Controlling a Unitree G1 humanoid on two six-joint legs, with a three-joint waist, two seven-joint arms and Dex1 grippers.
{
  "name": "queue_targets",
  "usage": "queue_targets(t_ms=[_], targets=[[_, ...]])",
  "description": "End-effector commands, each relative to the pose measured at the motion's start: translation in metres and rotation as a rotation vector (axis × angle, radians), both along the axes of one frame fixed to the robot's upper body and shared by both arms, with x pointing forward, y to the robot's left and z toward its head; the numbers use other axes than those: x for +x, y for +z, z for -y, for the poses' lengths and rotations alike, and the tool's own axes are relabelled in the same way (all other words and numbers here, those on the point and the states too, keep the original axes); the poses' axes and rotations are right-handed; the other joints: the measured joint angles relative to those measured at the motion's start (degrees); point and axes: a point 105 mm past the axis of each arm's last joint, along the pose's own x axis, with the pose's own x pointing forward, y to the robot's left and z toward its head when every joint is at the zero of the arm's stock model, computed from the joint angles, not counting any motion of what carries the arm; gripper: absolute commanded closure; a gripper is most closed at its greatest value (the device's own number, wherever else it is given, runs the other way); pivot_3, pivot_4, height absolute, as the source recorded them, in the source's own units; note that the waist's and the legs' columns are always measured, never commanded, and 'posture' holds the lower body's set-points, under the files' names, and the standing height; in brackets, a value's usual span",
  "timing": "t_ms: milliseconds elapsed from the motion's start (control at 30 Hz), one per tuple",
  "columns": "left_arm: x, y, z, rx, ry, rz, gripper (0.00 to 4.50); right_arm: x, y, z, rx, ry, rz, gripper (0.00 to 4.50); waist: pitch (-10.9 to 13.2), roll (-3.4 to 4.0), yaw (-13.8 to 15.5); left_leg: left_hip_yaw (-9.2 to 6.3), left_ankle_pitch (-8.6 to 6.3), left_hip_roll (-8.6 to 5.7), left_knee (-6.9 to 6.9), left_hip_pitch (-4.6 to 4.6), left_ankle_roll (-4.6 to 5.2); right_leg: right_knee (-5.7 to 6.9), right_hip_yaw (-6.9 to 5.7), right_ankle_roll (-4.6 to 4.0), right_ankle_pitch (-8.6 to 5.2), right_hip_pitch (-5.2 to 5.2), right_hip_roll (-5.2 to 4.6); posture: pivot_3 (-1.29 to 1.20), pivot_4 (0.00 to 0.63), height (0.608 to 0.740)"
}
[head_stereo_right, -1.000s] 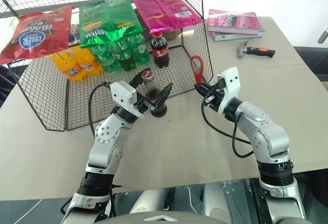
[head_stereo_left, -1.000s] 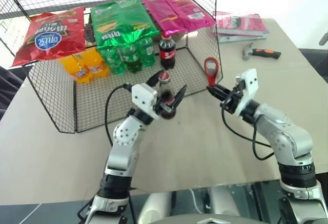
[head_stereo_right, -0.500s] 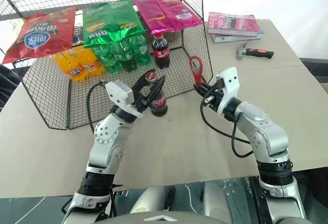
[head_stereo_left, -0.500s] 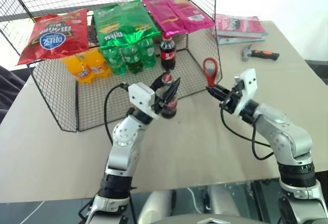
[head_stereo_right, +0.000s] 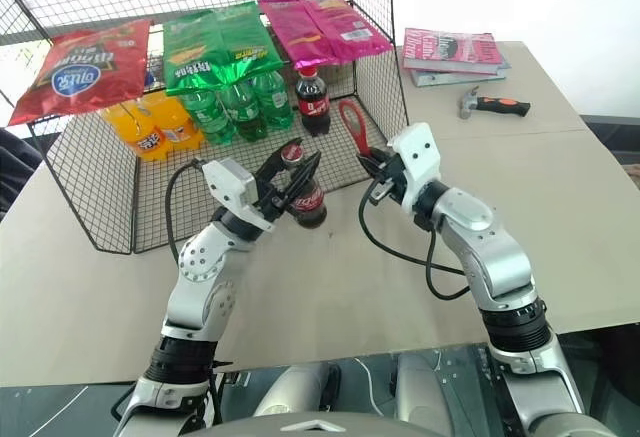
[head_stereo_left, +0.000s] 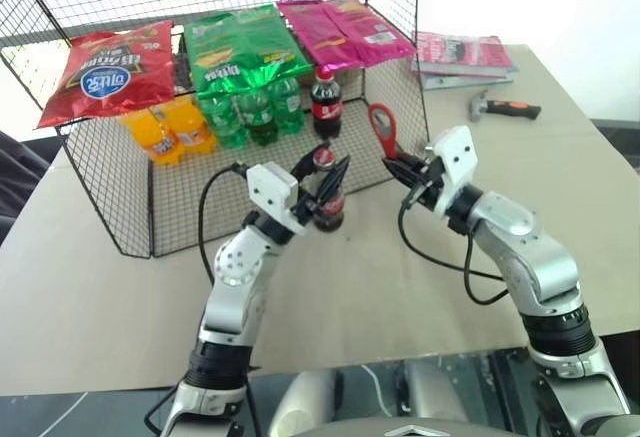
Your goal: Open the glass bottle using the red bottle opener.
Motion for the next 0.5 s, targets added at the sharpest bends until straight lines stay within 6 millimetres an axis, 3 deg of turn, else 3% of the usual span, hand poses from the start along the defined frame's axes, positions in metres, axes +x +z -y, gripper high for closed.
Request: queue_targets(t_ms=[33,200,233,500], targets=[[0.006,-0.013,-0.007,0.032,0.012,-0.057,2.26,-0.001,0.01,0.002,0.019,0.001,0.048,4.5,0.01,0.01,-0.02,0.0,0.0,0.0,0.0,0.0,0.01,0.0,0.0,0.0,0.0,0.0,0.0,0.0,0.15,0.74],[0.006,-0.011,-0.009,0.011,-0.001,-0.051,0.24,-0.001,0.008,0.005,0.017,-0.007,0.045,4.5,0.06,0.01,-0.05,-0.02,0.01,0.01,-0.03,-0.12,-0.02,-0.08,-0.01,0.0,0.0,-0.09,0.04,0.0,0.15,0.74],[0.005,-0.01,-0.01,0.006,-0.014,-0.052,0.06,-0.001,0.007,0.005,0.017,-0.01,0.044,4.5,0.06,0.01,-0.04,-0.02,0.03,0.01,-0.05,-0.13,-0.06,-0.12,-0.01,0.0,0.0,-0.09,0.03,0.0,0.15,0.74],[-0.001,-0.002,-0.017,0.006,-0.128,-0.047,0.06,0.0,0.006,0.006,0.02,-0.012,0.035,4.5,0.06,0.02,-0.06,-0.03,0.1,0.04,-0.31,-0.2,-0.17,-0.4,-0.01,-0.01,0.0,-0.15,0.01,0.0,0.15,0.74]])
